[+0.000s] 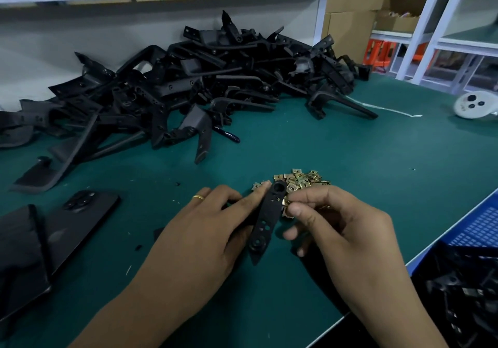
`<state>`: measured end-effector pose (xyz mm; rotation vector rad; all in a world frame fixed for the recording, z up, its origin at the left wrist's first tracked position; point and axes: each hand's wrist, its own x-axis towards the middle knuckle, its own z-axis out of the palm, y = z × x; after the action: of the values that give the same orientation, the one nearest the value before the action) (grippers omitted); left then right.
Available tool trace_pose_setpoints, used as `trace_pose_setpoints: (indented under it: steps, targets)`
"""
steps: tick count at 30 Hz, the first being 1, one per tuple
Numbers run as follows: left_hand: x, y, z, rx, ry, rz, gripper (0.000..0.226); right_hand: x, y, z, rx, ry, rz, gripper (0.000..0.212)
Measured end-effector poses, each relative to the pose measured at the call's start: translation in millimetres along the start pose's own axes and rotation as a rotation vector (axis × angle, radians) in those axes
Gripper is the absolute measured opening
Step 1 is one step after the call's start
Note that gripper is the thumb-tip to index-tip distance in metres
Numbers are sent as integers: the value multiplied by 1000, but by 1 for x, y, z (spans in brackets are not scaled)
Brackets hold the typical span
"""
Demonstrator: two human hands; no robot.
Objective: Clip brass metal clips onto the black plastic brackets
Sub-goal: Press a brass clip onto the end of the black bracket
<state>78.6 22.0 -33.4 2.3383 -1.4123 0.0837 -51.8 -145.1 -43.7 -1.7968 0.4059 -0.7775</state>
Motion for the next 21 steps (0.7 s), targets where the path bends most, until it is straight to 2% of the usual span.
trace_pose_setpoints:
  steps: [6, 10, 16, 21]
  targets:
    - [0, 6, 2, 84, 23, -6, 62, 0, -1, 2, 23, 36, 2, 15]
    - [1, 6, 2, 121, 79, -8, 59, 1, -3, 1, 157, 60, 42, 16]
    - [4, 7, 7, 182, 40, 3, 79, 3, -3, 2, 184, 62, 53, 18]
    - [7, 1, 9, 147, 61, 0, 72, 5, 1, 2, 177, 68, 58, 18]
